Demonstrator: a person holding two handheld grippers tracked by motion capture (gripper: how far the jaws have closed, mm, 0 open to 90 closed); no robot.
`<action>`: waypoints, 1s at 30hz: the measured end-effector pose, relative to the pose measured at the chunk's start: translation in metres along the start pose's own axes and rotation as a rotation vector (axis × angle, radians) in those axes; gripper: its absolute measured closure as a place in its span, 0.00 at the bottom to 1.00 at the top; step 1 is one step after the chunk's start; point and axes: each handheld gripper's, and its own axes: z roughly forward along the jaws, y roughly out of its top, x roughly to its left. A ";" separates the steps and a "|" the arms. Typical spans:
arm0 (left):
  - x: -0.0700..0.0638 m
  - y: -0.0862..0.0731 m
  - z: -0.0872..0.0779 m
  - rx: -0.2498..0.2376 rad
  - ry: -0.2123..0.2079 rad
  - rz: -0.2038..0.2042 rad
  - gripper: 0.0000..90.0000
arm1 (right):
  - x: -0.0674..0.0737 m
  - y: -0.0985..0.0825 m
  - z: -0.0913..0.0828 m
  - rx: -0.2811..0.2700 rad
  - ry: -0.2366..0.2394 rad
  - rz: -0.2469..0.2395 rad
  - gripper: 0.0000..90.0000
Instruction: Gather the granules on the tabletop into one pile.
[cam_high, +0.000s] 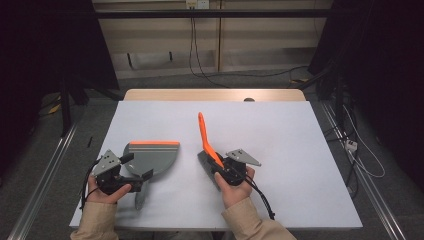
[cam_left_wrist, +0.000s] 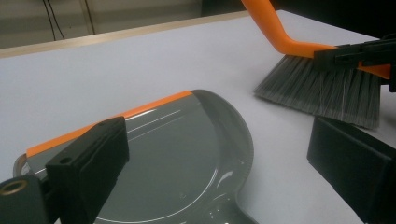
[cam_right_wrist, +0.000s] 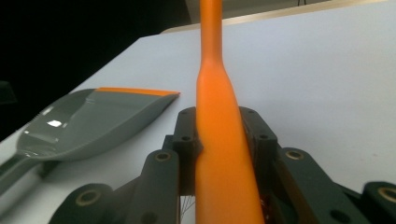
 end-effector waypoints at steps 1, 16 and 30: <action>0.000 0.000 0.000 0.000 0.000 0.002 0.06 | 0.001 0.002 0.000 -0.007 0.017 0.009 0.79; -0.004 0.000 -0.001 0.024 0.001 -0.012 0.06 | -0.053 0.043 -0.043 -0.055 0.016 -0.202 0.79; -0.014 -0.006 -0.006 0.082 0.013 -0.042 0.06 | -0.097 0.033 -0.060 0.020 0.012 -0.326 0.79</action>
